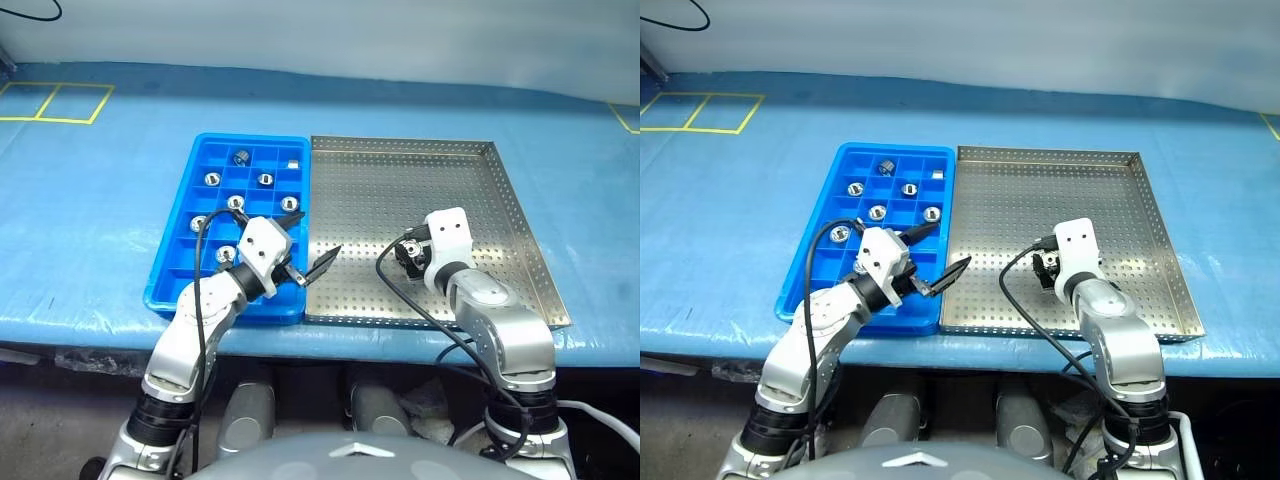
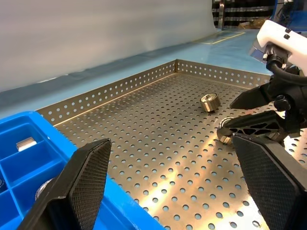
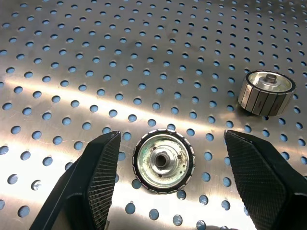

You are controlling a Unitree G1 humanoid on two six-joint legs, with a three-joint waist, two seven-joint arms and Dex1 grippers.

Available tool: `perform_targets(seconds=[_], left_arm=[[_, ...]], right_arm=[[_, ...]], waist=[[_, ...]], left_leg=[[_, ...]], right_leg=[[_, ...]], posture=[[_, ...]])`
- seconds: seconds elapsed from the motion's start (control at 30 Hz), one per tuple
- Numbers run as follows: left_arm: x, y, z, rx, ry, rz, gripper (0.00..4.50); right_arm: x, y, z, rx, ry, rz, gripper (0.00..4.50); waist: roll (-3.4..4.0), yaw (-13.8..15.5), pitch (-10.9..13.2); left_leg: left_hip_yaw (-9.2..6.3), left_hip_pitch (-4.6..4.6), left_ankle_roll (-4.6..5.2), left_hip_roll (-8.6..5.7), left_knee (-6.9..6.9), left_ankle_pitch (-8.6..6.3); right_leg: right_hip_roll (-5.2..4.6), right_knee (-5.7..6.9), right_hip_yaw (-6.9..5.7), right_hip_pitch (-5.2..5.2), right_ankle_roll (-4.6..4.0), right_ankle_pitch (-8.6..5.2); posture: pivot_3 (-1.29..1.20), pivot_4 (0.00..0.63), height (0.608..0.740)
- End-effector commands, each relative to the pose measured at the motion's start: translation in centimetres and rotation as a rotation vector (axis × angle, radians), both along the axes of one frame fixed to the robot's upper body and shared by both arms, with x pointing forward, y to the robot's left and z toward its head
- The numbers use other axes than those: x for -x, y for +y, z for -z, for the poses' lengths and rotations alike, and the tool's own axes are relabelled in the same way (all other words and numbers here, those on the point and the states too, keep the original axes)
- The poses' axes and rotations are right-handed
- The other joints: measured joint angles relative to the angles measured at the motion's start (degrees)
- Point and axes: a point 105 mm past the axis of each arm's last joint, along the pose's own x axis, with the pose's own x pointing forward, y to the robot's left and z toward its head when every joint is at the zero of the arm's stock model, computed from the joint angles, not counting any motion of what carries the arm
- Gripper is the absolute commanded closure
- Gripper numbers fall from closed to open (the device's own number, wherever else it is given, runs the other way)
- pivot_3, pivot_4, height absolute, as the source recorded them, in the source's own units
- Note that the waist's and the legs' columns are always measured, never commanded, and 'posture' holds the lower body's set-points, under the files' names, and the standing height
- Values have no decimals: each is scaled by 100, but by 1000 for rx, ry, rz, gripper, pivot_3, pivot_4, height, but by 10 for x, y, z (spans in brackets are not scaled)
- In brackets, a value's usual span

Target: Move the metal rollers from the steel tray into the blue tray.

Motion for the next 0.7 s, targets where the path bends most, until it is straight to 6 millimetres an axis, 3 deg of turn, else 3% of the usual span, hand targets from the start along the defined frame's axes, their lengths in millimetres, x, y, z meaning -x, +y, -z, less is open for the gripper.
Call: perform_targets(seconds=[0.03, 0.23, 0.33, 0.47, 0.7], left_arm=[[3, -2, -5, 22, -30, 13, 80], [4, 1, -2, 14, -28, -1, 80], [5, 5, -2, 16, -34, -22, 0], [4, 12, -4, 40, -37, -68, 0], [-4, 41, -14, 52, -94, -212, 0]], right_arm=[[-3, 4, 2, -14, -2, -11, 860], [-7, 0, 19, -15, 59, 12, 860], [-9, 3, 16, -31, 41, -1, 1424], [-12, 11, 6, -46, 4, -31, 2594], [-23, 53, -38, -66, -138, -196, 2665]], waist=[[0, 2, 0], [0, 8, 0], [1, 17, -1], [1, 23, 0], [5, 27, 2]], left_leg=[[0, 0, 0, 0, 0, 0], [0, 1, 0, 0, 1, 0], [-1, 2, 0, 0, 1, 0], [-2, 0, 0, 0, 1, 0], [-2, 1, 0, 4, -1, 0]], right_leg=[[0, 0, 0, 0, 0, 0], [0, 0, 1, 2, 0, 0], [0, 0, 0, 2, 0, 0], [0, 0, 0, 2, 0, 0], [4, 4, 0, -4, 0, 0]], posture=[[56, 150, 740], [85, 150, 740], [96, 150, 740], [103, 150, 740], [142, 150, 740]])
